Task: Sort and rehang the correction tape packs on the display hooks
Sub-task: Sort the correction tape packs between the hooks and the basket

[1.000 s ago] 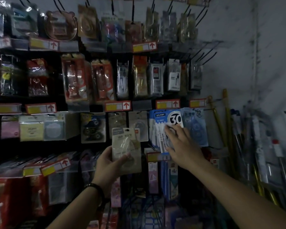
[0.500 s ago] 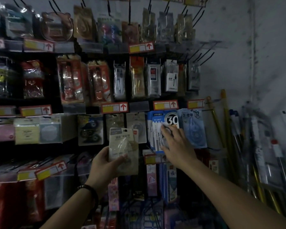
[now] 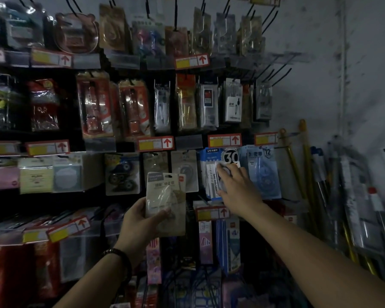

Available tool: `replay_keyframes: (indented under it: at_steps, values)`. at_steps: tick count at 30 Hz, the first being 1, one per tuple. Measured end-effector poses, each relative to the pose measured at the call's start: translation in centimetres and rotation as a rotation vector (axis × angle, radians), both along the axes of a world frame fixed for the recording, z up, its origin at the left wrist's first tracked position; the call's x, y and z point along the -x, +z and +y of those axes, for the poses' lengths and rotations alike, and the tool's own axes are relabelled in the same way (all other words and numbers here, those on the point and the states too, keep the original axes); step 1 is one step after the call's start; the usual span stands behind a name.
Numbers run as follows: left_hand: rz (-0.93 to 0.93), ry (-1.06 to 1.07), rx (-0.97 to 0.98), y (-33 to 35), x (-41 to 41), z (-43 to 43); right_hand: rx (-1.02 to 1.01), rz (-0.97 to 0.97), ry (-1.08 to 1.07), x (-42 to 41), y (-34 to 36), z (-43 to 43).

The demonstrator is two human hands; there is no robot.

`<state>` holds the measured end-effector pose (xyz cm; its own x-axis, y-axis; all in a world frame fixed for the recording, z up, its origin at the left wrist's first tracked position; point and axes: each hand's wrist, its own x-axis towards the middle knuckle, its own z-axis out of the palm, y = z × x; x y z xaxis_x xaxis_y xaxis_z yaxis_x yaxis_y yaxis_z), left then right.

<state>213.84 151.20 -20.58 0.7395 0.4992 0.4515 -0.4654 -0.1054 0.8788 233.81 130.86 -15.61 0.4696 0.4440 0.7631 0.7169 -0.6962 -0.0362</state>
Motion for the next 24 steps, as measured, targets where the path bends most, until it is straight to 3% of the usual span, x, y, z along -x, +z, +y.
replay_keyframes:
  at_steps: [12,15,19,24]
  values:
    - [-0.014,-0.006,0.002,-1.2,-0.5,3.0,0.031,0.092,-0.084,-0.5,-0.2,1.9]
    - [-0.012,0.005,0.039,-1.5,-0.8,4.2,-0.002,0.02,-0.088,1.5,-0.6,2.4]
    - [-0.018,-0.015,0.087,-1.6,-0.9,5.3,-0.024,-0.192,0.168,6.1,-1.5,4.1]
    - [-0.057,-0.048,0.098,-1.2,-0.5,5.8,0.095,-0.246,0.401,10.7,-3.3,7.9]
